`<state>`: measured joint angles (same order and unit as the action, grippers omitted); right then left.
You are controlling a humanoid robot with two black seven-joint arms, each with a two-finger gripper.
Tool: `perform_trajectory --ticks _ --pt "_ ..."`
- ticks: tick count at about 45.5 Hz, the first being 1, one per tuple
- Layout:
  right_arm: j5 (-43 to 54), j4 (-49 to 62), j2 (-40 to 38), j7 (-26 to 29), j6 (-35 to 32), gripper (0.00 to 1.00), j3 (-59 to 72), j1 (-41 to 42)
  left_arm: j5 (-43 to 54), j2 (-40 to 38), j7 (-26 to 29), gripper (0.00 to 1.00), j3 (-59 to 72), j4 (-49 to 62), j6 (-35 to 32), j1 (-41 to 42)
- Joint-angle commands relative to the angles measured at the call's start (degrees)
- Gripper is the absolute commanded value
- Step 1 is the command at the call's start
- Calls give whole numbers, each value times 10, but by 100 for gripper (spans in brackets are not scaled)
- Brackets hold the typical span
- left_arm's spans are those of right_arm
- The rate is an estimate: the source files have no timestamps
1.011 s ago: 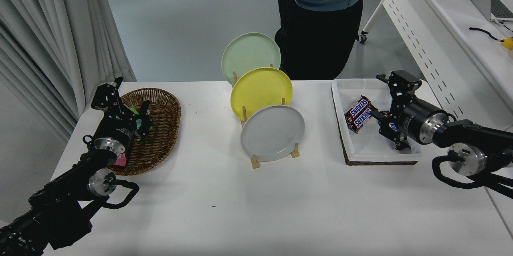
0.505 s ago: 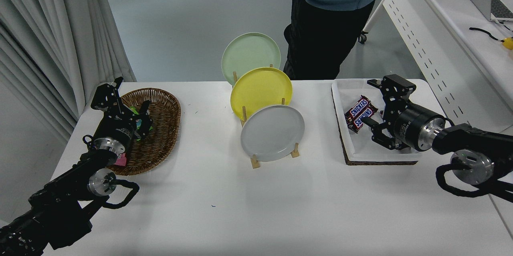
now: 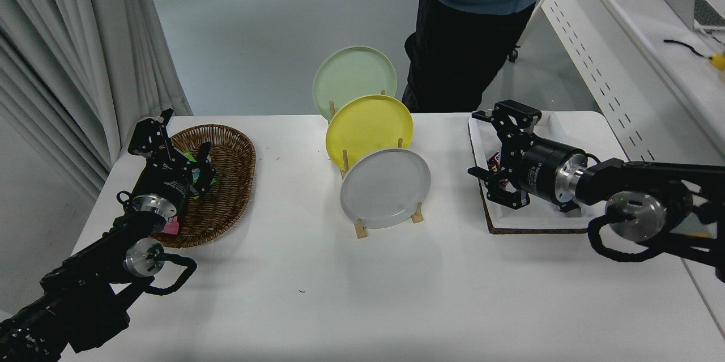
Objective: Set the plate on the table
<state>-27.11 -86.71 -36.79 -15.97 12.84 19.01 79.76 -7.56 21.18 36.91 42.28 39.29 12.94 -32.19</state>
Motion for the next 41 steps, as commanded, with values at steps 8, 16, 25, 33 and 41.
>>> perform_trajectory --ticks 8,16,25,33,41 --pt "-111 71 154 0 134 100 4 51 0 0 0 100 0 0 0 0" --pt "-108 94 180 -2 112 100 4 52 0 0 0 100 0 0 1 0" --pt "-110 102 201 -2 102 100 19 53 0 0 0 100 0 0 1 0" --pt "-109 107 211 -2 96 100 47 51 0 0 0 100 0 0 1 -1" --pt "-122 138 221 0 98 100 42 35 0 0 0 100 0 0 1 -1"
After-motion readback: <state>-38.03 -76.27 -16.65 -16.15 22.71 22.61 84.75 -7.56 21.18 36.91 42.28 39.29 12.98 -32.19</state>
